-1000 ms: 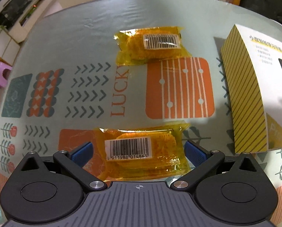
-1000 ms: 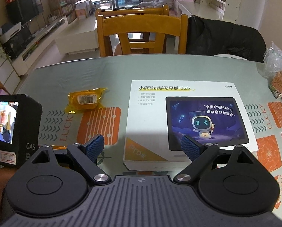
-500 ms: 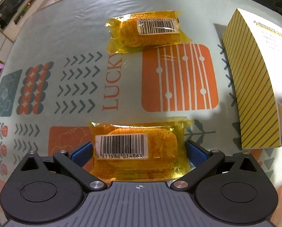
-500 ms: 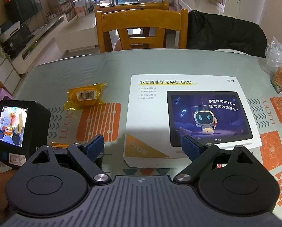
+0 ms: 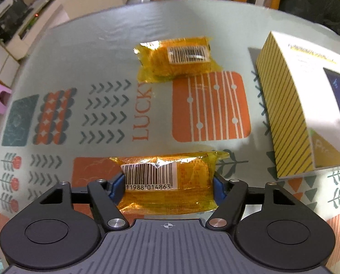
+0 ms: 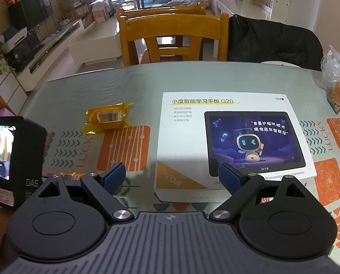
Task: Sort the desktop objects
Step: 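Lift the yellow snack pack with the left gripper over the white tray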
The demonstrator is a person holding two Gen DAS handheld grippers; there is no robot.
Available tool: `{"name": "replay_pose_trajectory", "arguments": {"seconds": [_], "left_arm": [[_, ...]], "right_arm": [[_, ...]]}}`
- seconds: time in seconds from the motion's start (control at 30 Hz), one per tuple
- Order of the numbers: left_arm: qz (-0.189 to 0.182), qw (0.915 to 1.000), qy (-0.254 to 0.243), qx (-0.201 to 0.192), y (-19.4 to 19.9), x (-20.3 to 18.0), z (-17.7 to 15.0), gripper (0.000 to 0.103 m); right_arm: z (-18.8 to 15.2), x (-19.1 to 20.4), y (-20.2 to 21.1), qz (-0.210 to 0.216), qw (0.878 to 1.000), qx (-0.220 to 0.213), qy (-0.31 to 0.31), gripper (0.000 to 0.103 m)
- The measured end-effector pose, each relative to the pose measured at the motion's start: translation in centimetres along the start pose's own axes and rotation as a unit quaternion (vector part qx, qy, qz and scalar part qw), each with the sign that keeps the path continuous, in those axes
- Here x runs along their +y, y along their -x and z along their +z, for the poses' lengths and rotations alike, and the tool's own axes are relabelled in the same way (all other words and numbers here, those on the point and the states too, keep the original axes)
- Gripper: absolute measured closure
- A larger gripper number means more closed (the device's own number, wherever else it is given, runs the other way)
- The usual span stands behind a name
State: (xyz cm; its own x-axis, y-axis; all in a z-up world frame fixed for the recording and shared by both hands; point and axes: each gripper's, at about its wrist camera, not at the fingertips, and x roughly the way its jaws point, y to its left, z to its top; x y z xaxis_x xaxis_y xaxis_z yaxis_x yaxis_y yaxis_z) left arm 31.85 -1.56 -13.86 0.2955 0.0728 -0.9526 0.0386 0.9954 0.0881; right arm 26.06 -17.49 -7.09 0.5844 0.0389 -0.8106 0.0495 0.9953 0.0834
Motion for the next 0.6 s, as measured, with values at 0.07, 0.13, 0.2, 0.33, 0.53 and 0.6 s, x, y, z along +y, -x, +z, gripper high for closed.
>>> {"name": "replay_pose_trajectory", "arguments": {"seconds": [0.07,0.13,0.2,0.33,0.53,0.6], "left_arm": [[-0.002,0.9999,0.007,-0.008,0.7,0.4,0.0,0.033],[-0.004,0.9998,0.013,-0.016,1.8,0.7,-0.1,0.033],[-0.004,0.9995,0.017,-0.025,2.9,1.1,-0.3,0.034],[-0.003,0.9990,0.023,-0.038,5.0,1.7,-1.1,0.034],[0.003,0.9978,0.033,-0.057,8.3,2.6,-3.4,0.034],[0.005,0.9974,0.036,-0.062,9.1,2.9,-4.4,0.034]], "right_arm": [[0.0,0.1,0.5,0.003,1.000,-0.004,0.000,0.000],[-0.1,0.3,1.1,0.006,1.000,-0.009,0.000,0.000],[-0.2,0.4,1.9,0.010,1.000,-0.017,0.000,0.000],[-0.6,0.7,3.6,0.015,0.999,-0.031,0.002,0.000],[-2.2,0.9,6.2,0.021,0.999,-0.039,0.007,0.000],[-2.9,0.9,7.1,0.023,0.999,-0.042,0.011,0.000]]}}
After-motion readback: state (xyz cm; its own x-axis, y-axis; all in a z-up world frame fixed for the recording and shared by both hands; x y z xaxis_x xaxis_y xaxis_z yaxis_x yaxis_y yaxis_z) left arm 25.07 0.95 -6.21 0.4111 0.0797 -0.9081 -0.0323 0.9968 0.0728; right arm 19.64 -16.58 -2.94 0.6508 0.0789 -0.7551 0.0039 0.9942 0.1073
